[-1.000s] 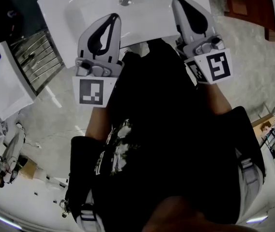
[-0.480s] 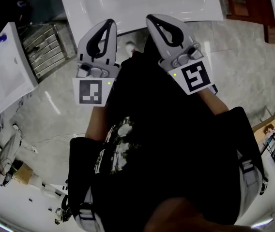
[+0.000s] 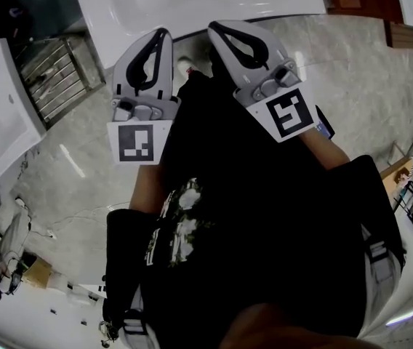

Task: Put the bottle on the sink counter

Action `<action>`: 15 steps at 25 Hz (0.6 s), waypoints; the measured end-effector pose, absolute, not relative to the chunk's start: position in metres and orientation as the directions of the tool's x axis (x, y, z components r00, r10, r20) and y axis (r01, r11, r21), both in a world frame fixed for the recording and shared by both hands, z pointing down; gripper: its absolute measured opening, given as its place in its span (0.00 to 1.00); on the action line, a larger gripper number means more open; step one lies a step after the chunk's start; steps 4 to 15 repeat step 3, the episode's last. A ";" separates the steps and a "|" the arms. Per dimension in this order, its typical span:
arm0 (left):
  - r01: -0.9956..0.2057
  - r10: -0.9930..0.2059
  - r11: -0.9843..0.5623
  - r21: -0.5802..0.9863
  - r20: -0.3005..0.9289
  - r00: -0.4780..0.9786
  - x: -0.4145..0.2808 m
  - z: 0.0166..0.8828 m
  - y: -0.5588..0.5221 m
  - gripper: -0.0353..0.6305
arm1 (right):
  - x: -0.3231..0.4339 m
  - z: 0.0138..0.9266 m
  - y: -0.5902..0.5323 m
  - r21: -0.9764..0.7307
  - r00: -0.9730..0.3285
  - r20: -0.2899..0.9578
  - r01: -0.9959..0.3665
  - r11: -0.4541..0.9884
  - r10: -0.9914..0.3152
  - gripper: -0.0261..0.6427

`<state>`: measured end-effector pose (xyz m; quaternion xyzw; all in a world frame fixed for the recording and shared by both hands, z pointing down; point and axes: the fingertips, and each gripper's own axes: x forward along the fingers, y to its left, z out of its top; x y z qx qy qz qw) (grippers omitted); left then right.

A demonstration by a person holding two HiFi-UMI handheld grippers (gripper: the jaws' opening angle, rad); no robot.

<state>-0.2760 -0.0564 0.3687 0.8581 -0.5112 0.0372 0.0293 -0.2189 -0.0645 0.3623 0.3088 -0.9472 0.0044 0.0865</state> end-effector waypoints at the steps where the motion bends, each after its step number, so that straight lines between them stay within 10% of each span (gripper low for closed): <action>1: -0.878 -0.874 -0.478 0.012 0.090 0.477 -0.271 0.369 -0.059 0.08 | -0.213 0.363 -0.066 0.043 -0.791 0.170 -0.590 0.807 -0.587 0.03; 15: -0.875 -0.872 -0.483 0.014 0.083 0.483 -0.259 0.370 -0.065 0.08 | -0.201 0.365 -0.069 0.039 -0.785 0.179 -0.596 0.802 -0.593 0.03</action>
